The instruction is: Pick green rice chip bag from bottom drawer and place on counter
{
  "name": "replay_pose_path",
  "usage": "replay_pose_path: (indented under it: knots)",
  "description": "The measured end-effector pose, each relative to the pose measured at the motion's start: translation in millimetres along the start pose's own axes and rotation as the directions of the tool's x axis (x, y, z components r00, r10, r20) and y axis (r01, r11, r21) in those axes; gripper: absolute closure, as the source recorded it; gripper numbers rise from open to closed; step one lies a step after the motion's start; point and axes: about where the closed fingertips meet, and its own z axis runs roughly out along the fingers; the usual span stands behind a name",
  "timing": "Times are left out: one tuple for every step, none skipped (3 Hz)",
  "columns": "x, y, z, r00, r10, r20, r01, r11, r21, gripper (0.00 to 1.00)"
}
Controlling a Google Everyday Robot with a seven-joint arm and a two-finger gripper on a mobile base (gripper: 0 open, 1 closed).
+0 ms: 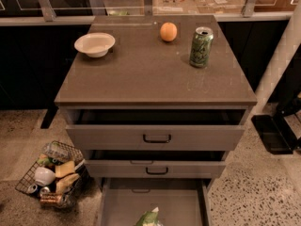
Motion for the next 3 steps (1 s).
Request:
replay_pose_path:
  knots:
    - [-0.4,0.3,0.7,1.000,-0.001,0.001,0.001,1.0000,-0.002,1.00]
    - [-14.1,-17.8,-7.1,0.999,-0.010,0.036,0.008,0.9992,0.039,1.00]
    - [-44.4,-47.8,-25.0,0.996,-0.042,0.083,0.035,0.9959,0.084,1.00]
